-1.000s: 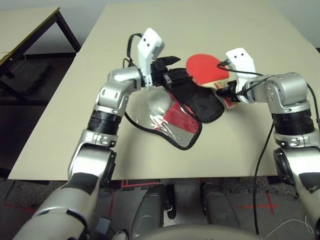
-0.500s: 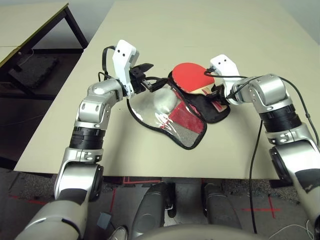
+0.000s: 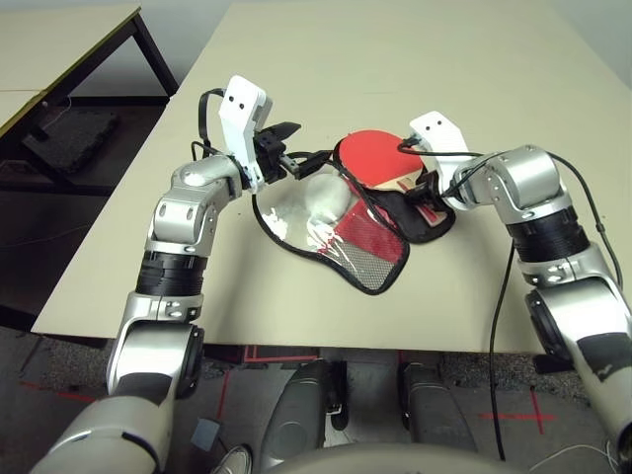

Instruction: Store the ping-pong paddle in its case and zip it.

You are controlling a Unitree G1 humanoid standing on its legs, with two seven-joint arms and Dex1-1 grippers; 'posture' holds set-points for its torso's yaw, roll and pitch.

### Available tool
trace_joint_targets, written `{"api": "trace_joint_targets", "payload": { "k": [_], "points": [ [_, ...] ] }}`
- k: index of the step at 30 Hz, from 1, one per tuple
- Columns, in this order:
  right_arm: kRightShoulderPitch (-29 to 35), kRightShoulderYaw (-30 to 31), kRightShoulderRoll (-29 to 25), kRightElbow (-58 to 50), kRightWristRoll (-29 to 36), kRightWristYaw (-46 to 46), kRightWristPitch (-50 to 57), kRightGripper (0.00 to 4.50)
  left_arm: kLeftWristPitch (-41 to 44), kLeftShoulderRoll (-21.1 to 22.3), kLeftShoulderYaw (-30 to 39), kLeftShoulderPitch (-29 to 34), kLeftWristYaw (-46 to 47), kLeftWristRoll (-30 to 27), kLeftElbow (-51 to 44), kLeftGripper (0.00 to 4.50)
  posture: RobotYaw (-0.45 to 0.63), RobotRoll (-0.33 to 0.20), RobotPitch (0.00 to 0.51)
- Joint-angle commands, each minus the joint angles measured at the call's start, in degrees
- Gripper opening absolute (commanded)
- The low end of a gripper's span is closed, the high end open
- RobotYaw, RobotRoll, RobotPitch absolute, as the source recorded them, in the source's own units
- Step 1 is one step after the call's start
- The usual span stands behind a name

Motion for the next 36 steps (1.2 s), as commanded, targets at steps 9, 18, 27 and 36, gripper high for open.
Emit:
{"api": "trace_joint_targets", "payload": {
  "k": [9, 18, 27, 36],
  "points": [
    [0.74, -1.81, 2.21, -1.23, -0.01, -1.03, 0.06, 1.12, -2.24, -0.10, -0.27, -1.47, -0.41, 0.23, 3.53, 4.50, 0.07, 0.000, 0.110],
    [-0.26, -3.04, 4.27, 1.45, -0.53, -1.77, -2.96, 1.12, -2.52, -0.31, -0.47, -1.64, -0.25, 0.28, 3.74, 4.50, 0.08, 0.000, 0.108],
    [0.40, -2.71, 4.12, 1.36, -1.04, -1.37, -3.45, 2.77, -3.44, -0.13, 0.00, -2.67, 0.00, 0.40, 4.58, 4.50, 0.08, 0.000, 0.101],
    [0.06, -7.84, 0.89, -2.39, 0.27, -0.18, -2.51, 4.49, -10.29, 2.36, 5.78, -11.06, 4.71, 0.80, 15.05, 4.50, 0.07, 0.000, 0.092]
  ]
}}
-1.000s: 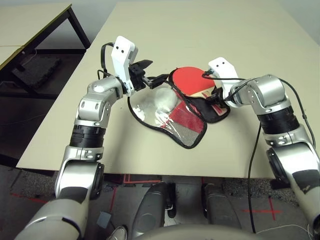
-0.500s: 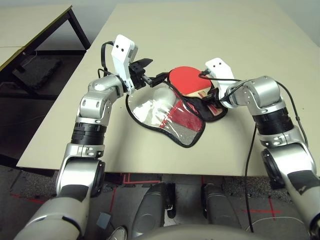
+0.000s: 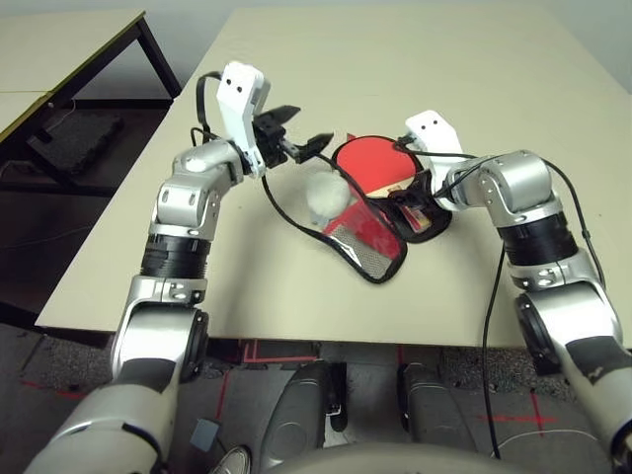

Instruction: Store the ping-pong paddle in its case and zip it.

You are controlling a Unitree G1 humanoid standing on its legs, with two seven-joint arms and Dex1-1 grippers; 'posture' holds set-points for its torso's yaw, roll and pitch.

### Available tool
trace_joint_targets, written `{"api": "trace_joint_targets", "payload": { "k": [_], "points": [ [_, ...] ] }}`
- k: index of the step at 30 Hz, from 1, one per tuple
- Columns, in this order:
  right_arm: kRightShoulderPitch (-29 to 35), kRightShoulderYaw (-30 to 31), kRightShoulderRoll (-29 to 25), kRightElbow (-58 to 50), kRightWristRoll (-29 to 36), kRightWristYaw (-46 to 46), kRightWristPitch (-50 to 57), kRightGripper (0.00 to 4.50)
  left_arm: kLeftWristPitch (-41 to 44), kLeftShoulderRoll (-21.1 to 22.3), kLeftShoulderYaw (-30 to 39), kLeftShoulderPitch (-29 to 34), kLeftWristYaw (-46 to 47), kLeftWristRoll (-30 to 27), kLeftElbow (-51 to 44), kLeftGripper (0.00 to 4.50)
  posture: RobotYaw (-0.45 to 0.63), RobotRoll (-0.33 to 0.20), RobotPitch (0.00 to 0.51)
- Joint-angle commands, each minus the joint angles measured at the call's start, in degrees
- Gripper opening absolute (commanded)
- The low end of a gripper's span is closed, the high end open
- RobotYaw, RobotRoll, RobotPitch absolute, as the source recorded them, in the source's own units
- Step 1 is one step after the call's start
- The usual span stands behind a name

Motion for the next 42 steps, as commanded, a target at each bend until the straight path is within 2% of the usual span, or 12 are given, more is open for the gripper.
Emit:
{"api": "trace_joint_targets", "payload": {
  "k": [1, 4, 7, 10, 13, 17, 21, 25, 29, 31, 34, 42],
  "points": [
    [-0.36, -3.70, -1.90, -1.62, 1.17, 1.31, -2.35, 4.49, -4.02, 2.30, 3.38, -3.46, 3.08, 1.00, 6.79, 4.50, 0.07, 0.000, 0.092],
    [0.89, -6.53, -4.72, -1.22, 1.26, 4.01, -12.25, 4.49, -7.05, 5.43, 5.50, -6.17, 5.42, 1.95, 14.80, 4.50, 0.06, 0.000, 0.090],
    [3.19, -7.30, -8.48, 0.24, 0.15, 6.61, -20.54, 4.49, -9.43, 8.86, 5.27, -5.94, 3.87, 3.29, 21.91, 4.50, 0.05, 0.000, 0.091],
    [5.75, -8.11, -11.62, 1.20, -0.76, 9.07, -28.35, 4.49, -10.61, 11.69, 3.14, -2.38, -0.23, 5.31, 26.35, 4.50, 0.05, 0.000, 0.093],
    [7.24, -8.48, -13.52, 2.00, -1.27, 10.59, -31.61, 4.49, -9.07, 12.78, -0.01, 3.18, -5.75, 6.76, 25.71, 4.50, 0.05, 0.000, 0.094],
    [8.81, -8.22, -15.54, 2.04, -1.96, 11.92, -32.97, 4.49, 1.15, 12.66, -5.32, 13.74, -15.47, 4.16, 10.25, 4.50, 0.04, 0.000, 0.096],
    [9.52, -7.75, -16.99, 1.40, -1.68, 13.25, -30.14, 4.49, 22.22, 13.01, -9.65, 20.08, -22.63, -5.01, -11.98, 4.50, 0.05, 0.000, 0.103],
    [9.44, -8.09, -17.87, 2.28, -2.02, 13.81, -30.18, 4.49, 38.31, 11.36, -9.62, 17.20, -23.55, -15.20, -25.85, 4.50, 0.05, 0.000, 0.108],
    [8.51, -8.66, -18.52, 3.40, -2.13, 13.90, -29.64, 4.49, 46.51, 6.56, -5.29, 9.58, -20.65, -23.51, -29.51, 4.50, 0.05, 0.000, 0.110],
    [7.80, -9.37, -18.28, 4.30, -2.03, 13.28, -29.00, 4.49, 46.64, 2.72, -2.55, 4.96, -17.04, -24.91, -26.98, 4.50, 0.05, 0.000, 0.112],
    [6.59, -10.95, -17.03, 7.04, -2.13, 10.86, -28.67, 4.49, 38.87, -2.32, -1.25, -0.98, -10.62, -20.41, -17.44, 4.50, 0.04, 0.000, 0.111],
    [4.71, -15.29, -15.05, 8.53, -1.07, 6.12, -24.88, 4.49, 13.21, -6.07, -5.81, -2.66, -5.44, -5.86, 5.55, 4.50, 0.03, 0.000, 0.112]
  ]
}}
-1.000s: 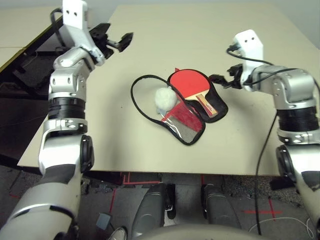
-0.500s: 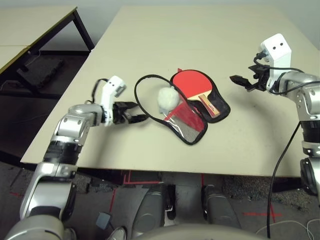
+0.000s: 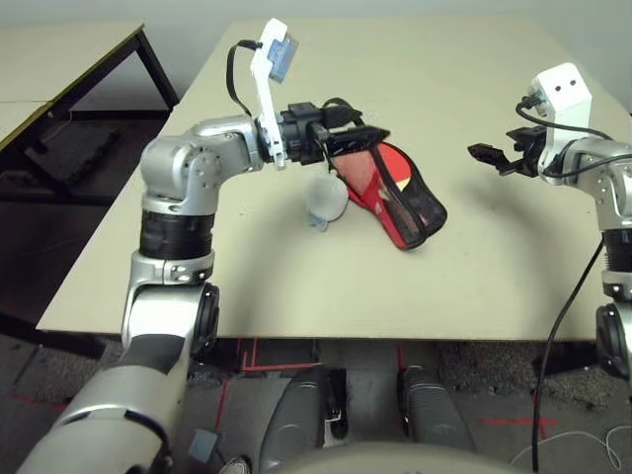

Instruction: Store the ping-pong paddle in its case and zip it.

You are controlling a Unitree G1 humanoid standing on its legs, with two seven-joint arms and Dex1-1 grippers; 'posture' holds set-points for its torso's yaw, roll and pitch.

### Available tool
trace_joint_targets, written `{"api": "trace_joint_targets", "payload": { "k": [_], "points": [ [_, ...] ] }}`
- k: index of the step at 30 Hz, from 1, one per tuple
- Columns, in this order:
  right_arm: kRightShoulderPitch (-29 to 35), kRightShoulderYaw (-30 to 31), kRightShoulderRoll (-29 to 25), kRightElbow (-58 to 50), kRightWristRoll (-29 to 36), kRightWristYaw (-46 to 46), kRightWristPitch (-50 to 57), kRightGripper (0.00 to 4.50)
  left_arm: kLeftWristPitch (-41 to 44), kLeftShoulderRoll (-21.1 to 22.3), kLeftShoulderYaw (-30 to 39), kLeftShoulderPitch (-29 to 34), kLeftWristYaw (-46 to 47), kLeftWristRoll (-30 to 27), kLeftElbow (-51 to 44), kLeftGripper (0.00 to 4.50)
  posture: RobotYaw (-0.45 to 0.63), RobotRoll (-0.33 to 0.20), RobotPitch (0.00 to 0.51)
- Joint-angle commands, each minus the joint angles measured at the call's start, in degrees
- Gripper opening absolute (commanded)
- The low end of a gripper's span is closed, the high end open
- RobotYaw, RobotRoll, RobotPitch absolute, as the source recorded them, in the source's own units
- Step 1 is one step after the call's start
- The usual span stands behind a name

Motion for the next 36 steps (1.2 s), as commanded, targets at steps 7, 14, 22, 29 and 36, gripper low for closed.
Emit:
{"api": "trace_joint_targets", "payload": {
  "k": [7, 14, 22, 29, 36],
  "points": [
    [-0.56, -4.81, -0.02, -3.02, 4.00, -1.84, 13.72, 4.49, -6.83, -0.61, -1.43, 3.67, -0.08, 3.83, 0.44, 4.50, 0.02, 0.000, 0.121],
    [-0.64, -11.76, 2.33, -5.47, 9.12, -3.66, 28.76, 4.49, -0.97, 2.67, -0.03, 4.12, -1.68, 1.55, -6.24, 4.50, 0.03, 0.000, 0.123],
    [1.50, -20.56, 8.10, -0.23, 15.03, -6.97, 41.18, 4.49, 5.96, 9.05, -1.24, 6.34, -7.95, -1.51, -10.13, 4.50, 0.04, 0.000, 0.119],
    [3.23, -23.07, 12.85, 3.19, 16.67, -13.18, 41.18, 4.49, 7.56, 11.26, -5.57, 11.36, -11.66, -0.58, -11.88, 4.50, 0.04, 0.000, 0.116],
    [3.25, -24.74, 19.24, 4.27, 18.79, -17.18, 41.18, 4.49, 7.60, 9.27, -6.04, 11.72, -10.36, -0.70, -12.31, 4.50, 0.03, 0.000, 0.119]
  ]
}}
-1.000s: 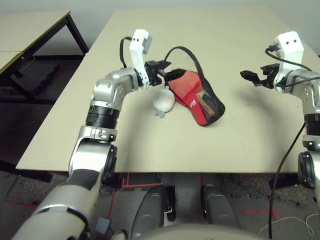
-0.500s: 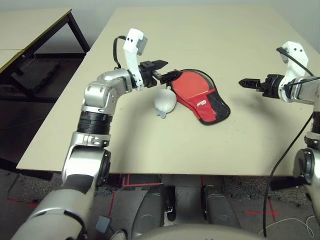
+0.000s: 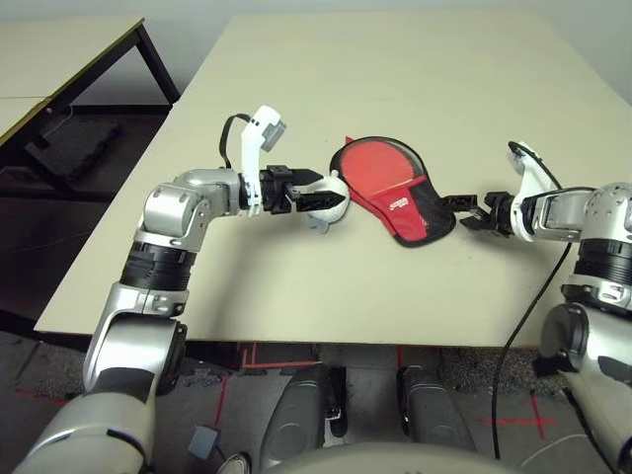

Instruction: Store the ping-pong paddle in its case and zip it.

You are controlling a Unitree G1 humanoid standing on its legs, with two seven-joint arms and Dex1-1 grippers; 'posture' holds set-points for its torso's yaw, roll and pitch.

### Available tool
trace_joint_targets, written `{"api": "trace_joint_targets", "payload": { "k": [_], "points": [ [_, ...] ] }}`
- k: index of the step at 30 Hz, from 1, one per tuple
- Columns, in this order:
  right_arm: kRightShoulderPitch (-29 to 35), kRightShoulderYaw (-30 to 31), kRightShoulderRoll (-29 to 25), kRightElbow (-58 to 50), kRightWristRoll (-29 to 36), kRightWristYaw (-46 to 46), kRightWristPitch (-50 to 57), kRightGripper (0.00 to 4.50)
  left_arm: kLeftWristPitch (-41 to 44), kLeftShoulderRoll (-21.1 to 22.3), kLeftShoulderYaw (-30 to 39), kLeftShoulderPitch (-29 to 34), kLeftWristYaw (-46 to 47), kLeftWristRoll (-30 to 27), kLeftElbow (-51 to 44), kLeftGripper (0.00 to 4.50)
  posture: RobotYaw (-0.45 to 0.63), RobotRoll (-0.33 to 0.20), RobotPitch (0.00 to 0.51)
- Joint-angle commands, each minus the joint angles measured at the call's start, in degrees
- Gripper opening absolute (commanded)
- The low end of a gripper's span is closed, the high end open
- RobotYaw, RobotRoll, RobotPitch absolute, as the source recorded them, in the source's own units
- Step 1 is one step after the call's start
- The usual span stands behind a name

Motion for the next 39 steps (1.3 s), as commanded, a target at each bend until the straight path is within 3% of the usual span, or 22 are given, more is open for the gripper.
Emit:
{"api": "trace_joint_targets", "payload": {
  "k": [1, 4, 13, 19, 23, 26, 30, 34, 36, 37, 39],
  "points": [
    [0.06, -1.43, 4.53, 2.28, 1.50, -2.25, 1.43, 4.49, 0.09, -0.78, -0.86, 0.31, 0.43, 0.23, -1.11, 4.50, 0.03, 0.000, 0.119],
    [-2.15, -4.08, 7.84, 4.37, 0.87, -4.05, 1.43, 4.49, -0.32, -1.49, -0.81, -0.01, 0.78, 0.48, -0.47, 4.50, 0.02, 0.000, 0.121],
    [-5.00, -8.75, 10.63, 10.35, -2.39, -7.52, -0.77, 1.88, -1.21, -2.51, -0.54, 0.06, 1.42, 0.93, 0.27, 4.50, 0.03, 0.000, 0.124],
    [-3.86, -11.12, 10.42, 7.86, -3.29, -9.94, -1.13, 0.08, -1.47, -2.62, -0.14, 0.96, 2.17, 1.15, -0.31, 4.50, 0.04, 0.000, 0.124],
    [-1.62, -12.71, 11.15, 2.58, -0.24, -12.45, 1.43, 0.03, -1.60, -2.35, 0.06, 1.16, 2.52, 1.15, -0.59, 4.50, 0.03, 0.000, 0.128],
    [5.09, -11.82, 11.86, -4.07, 9.55, -17.59, 1.43, 0.03, -2.47, -2.71, -0.08, 0.96, 2.76, 1.54, 0.33, 4.50, 0.01, 0.000, 0.121],
    [15.67, -11.10, 12.37, -14.94, 27.41, -29.17, 1.43, 0.03, -3.40, -3.26, -0.76, 0.65, 2.55, 1.90, 1.19, 4.50, -0.01, 0.000, 0.120],
    [26.69, -10.70, 13.05, -23.71, 50.29, -44.90, 1.43, 0.03, -4.72, -3.86, -1.46, -0.91, 2.05, 2.56, 3.47, 4.50, -0.03, 0.000, 0.123],
    [35.76, 0.36, 5.87, -27.99, 74.19, -59.20, -12.02, 0.03, -5.34, -4.05, -1.64, -1.68, 1.71, 2.78, 4.66, 4.50, -0.04, 0.000, 0.127],
    [38.96, 4.12, 3.69, -30.50, 80.42, -63.38, -17.31, 0.03, -5.65, -4.10, -1.74, -1.93, 1.44, 2.94, 5.17, 4.50, -0.04, 0.000, 0.127],
    [43.55, 8.83, 0.87, -35.44, 83.58, -65.12, -23.65, 0.03, -6.16, -4.26, -1.86, -2.23, 1.02, 3.32, 5.92, 4.50, -0.06, 0.000, 0.129]
  ]
}}
